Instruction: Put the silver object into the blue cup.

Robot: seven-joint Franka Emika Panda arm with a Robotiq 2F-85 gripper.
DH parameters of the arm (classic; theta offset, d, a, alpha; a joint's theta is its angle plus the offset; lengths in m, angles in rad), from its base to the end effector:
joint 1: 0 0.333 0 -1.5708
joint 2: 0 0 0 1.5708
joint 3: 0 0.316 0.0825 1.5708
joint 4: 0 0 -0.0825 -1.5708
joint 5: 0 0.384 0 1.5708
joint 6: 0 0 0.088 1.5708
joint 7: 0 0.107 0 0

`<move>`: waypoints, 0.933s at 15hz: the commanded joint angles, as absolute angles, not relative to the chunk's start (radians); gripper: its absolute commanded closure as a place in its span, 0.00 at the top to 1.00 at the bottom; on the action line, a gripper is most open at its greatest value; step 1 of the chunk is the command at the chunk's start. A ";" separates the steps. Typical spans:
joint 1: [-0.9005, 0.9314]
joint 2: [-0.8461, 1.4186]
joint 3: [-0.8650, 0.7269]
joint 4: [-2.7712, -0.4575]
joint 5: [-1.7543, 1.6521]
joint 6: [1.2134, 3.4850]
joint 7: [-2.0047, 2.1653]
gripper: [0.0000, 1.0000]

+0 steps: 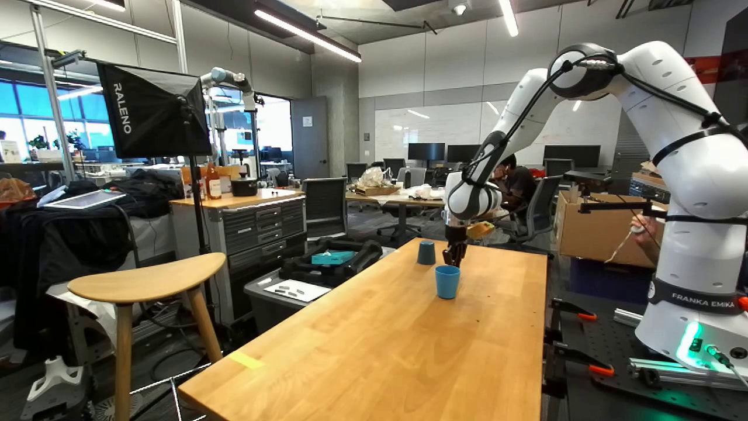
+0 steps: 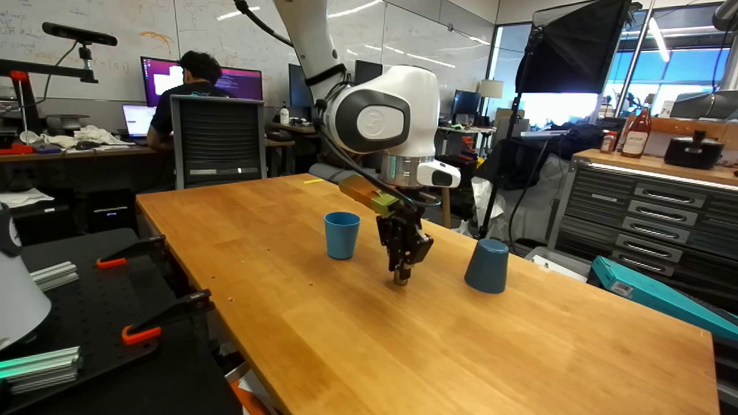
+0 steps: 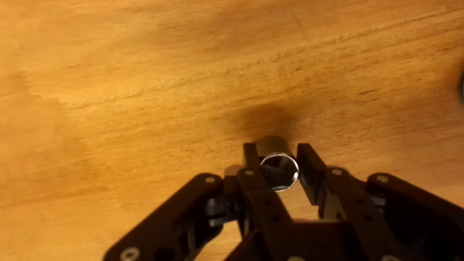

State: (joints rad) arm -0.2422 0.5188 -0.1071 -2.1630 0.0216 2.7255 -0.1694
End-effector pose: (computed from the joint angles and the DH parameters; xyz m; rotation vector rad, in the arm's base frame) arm 0.5309 -0.1957 0.1576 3.0740 -0.2840 0.0529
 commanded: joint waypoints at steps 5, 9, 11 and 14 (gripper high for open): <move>-0.329 0.241 -0.020 -2.290 0.093 2.577 -0.403 0.08; -0.302 0.149 -0.022 -2.334 0.179 2.459 -0.533 0.08; -0.280 0.116 -0.021 -2.360 0.221 2.445 -0.579 0.08; -0.247 0.092 -0.019 -2.377 0.279 2.434 -0.631 0.08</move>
State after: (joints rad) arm -0.2725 0.1508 -0.0241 -2.3432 0.2115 2.4605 -0.5589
